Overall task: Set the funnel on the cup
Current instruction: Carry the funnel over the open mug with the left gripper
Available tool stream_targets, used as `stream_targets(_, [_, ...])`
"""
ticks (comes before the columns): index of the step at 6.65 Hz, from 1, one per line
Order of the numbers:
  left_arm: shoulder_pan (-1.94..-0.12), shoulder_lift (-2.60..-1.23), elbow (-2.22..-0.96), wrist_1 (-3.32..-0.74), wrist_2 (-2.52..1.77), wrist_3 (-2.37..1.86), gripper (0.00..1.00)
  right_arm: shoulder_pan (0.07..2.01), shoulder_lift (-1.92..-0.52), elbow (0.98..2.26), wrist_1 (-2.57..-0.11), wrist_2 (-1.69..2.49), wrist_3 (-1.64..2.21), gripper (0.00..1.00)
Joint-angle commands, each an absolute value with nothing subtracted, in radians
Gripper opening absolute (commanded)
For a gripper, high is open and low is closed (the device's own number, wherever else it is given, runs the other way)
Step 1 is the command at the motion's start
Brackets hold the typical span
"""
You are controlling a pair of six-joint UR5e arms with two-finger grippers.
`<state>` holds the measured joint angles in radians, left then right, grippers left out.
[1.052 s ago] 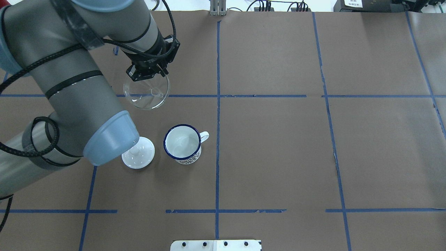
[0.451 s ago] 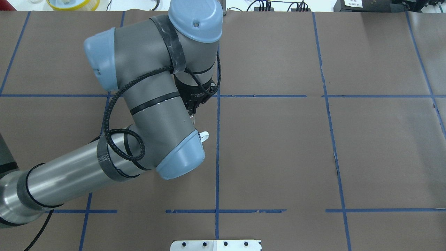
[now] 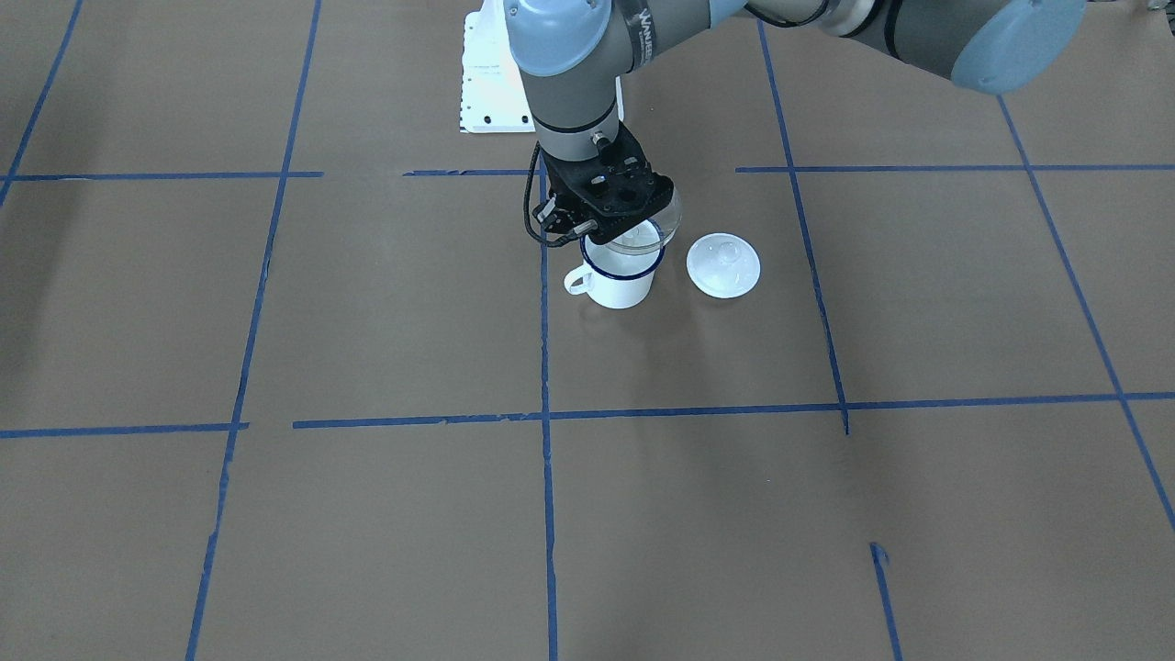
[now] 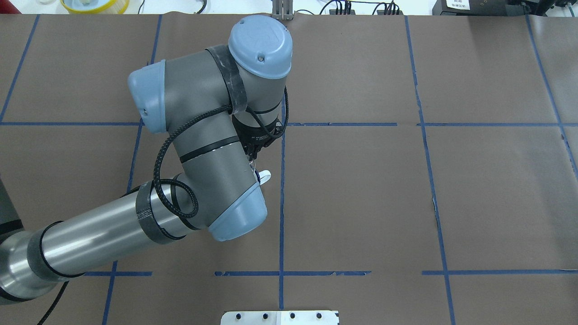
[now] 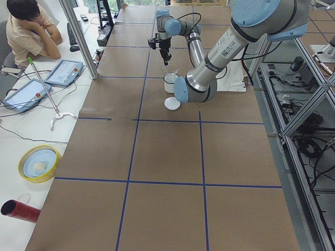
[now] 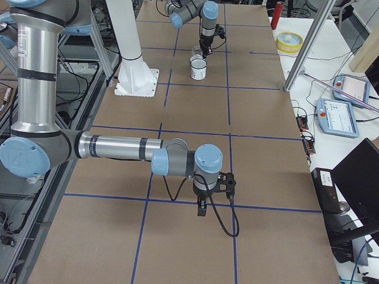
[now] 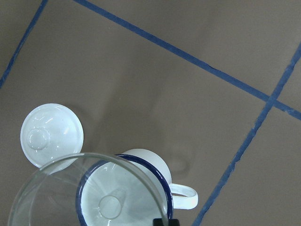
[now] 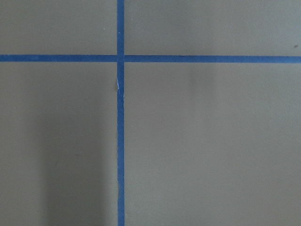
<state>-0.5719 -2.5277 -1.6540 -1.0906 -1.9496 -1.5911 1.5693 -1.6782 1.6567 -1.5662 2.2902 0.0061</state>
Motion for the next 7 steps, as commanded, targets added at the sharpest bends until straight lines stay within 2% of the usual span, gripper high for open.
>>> stream_targets(1, [-0.546,-2.490,-1.651,-1.153,-1.950,-1.592,0.00,1.569,-1.678,1.657,-1.566,2.290,0.006,1.00])
stream_targets(7, [-0.537,-2.488,-1.594,-1.226,-1.950,-1.594,0.00,1.569,-1.678,1.657,-1.566,2.290,0.006,1.00])
